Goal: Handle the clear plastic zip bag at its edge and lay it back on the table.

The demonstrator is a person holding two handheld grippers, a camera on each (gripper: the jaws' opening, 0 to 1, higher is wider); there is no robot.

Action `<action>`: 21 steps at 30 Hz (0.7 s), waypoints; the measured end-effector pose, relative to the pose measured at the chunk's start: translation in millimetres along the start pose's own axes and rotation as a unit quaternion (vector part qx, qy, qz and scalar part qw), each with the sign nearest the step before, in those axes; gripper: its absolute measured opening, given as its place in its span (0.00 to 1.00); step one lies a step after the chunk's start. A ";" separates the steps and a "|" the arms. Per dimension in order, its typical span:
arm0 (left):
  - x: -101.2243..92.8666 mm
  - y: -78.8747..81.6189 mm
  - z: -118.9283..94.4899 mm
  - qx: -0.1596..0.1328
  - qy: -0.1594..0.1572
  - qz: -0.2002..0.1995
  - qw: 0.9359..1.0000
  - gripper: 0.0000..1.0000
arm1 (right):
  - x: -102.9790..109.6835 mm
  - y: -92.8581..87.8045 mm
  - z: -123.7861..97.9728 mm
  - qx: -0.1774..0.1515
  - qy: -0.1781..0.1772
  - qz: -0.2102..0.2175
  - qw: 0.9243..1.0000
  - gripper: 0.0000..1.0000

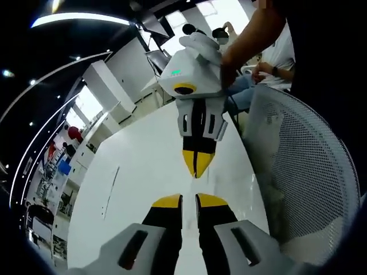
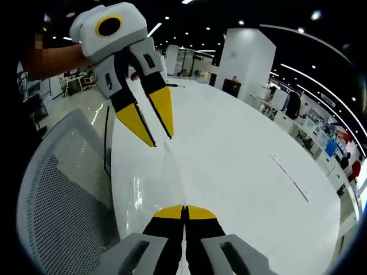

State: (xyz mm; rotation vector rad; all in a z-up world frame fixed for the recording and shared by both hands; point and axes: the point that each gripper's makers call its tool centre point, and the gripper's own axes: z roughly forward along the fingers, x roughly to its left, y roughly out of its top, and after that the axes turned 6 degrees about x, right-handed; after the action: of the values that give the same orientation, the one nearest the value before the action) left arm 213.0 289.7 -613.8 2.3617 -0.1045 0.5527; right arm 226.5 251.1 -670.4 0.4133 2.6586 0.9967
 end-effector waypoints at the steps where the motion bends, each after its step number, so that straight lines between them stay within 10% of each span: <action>1: -1.2 0.0 1.0 0.001 -0.001 0.002 1.000 0.06 | 0.0 0.0 0.2 0.000 0.001 0.001 1.000 0.00; 21: -23.5 -7.6 30.6 0.036 -0.040 0.049 0.997 0.07 | 2.2 1.1 0.3 0.006 0.013 0.014 1.000 0.00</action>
State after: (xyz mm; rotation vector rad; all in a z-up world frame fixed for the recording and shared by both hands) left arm 204.4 273.7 -648.7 2.4596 -0.2416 0.5153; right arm 224.8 252.8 -670.2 0.4448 2.6891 1.0018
